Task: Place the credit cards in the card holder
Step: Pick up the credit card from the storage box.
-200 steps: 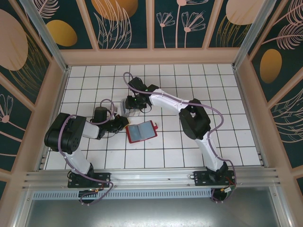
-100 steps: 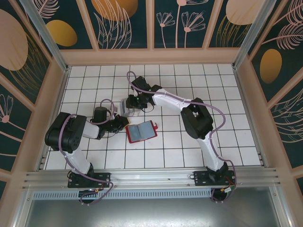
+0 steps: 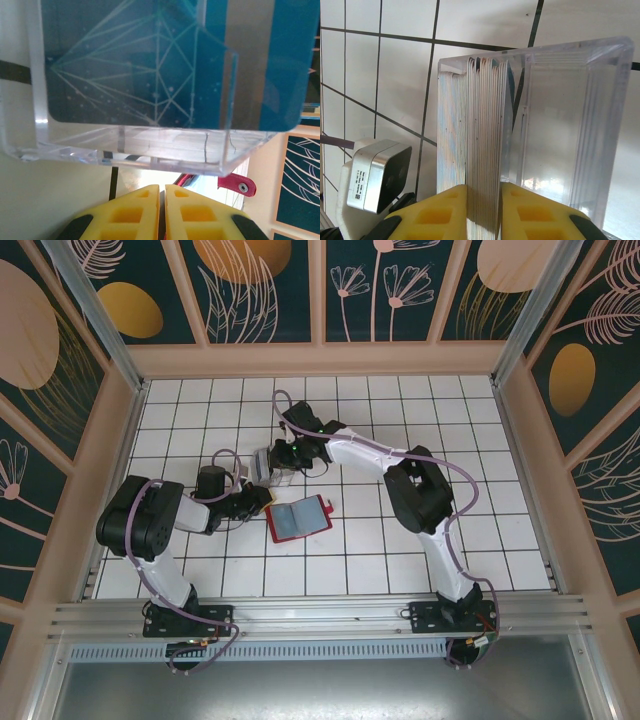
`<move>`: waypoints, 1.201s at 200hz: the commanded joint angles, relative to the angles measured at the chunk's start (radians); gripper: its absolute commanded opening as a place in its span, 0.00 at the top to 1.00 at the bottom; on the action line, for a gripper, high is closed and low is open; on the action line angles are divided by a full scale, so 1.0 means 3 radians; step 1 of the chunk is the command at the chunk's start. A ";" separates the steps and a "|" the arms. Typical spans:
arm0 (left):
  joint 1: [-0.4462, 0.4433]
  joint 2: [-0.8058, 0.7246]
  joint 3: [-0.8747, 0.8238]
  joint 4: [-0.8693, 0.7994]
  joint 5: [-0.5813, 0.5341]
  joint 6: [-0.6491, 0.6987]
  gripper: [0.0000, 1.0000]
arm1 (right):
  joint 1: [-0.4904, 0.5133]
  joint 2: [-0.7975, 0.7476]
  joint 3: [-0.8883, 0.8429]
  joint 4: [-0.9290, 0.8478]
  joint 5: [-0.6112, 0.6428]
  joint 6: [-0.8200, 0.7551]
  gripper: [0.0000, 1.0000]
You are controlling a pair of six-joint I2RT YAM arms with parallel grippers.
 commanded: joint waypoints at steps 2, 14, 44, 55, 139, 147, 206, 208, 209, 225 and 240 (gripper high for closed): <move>-0.0077 0.0327 -0.0020 -0.0510 -0.0454 0.0094 0.86 | 0.0002 -0.0220 -0.0049 0.0131 -0.0080 0.0024 0.80; -0.0081 0.0322 -0.0001 -0.0527 -0.0438 0.0093 0.86 | -0.0011 -0.0220 -0.0052 0.0124 -0.0079 0.0014 0.80; -0.0080 0.0312 0.0003 -0.0533 -0.0473 0.0095 0.86 | -0.0027 -0.0247 -0.0089 0.0150 -0.0105 -0.0001 0.77; -0.0081 0.0329 0.0005 -0.0530 -0.0450 0.0090 0.86 | -0.0032 -0.0267 -0.0122 0.0182 -0.0104 0.0007 0.76; -0.0081 0.0328 0.0010 -0.0553 -0.0457 0.0094 0.86 | -0.0055 -0.0333 -0.0271 0.0311 -0.0141 0.0039 0.76; -0.0080 0.0324 0.0004 -0.0539 -0.0465 0.0082 0.86 | -0.0058 -0.0334 -0.0279 0.0312 -0.0146 0.0041 0.77; -0.0078 0.0331 -0.0008 -0.0545 -0.0478 0.0082 0.87 | -0.0067 -0.0374 -0.0352 0.0321 -0.0104 0.0019 0.90; -0.0077 0.0331 -0.0007 -0.0546 -0.0474 0.0084 0.86 | -0.0067 -0.0382 -0.0357 0.0320 -0.0095 0.0015 0.90; -0.0080 0.0332 -0.0007 -0.0546 -0.0476 0.0084 0.87 | -0.0065 -0.0384 -0.0357 0.0317 -0.0090 0.0014 0.90; -0.0080 0.0312 -0.0015 -0.0542 -0.0481 0.0071 0.87 | -0.0068 -0.0428 -0.0379 0.0288 -0.0013 -0.0005 0.92; -0.0082 0.0297 -0.0010 -0.0564 -0.0500 0.0082 0.87 | -0.0068 -0.0494 -0.0431 0.0272 0.0066 -0.0027 0.93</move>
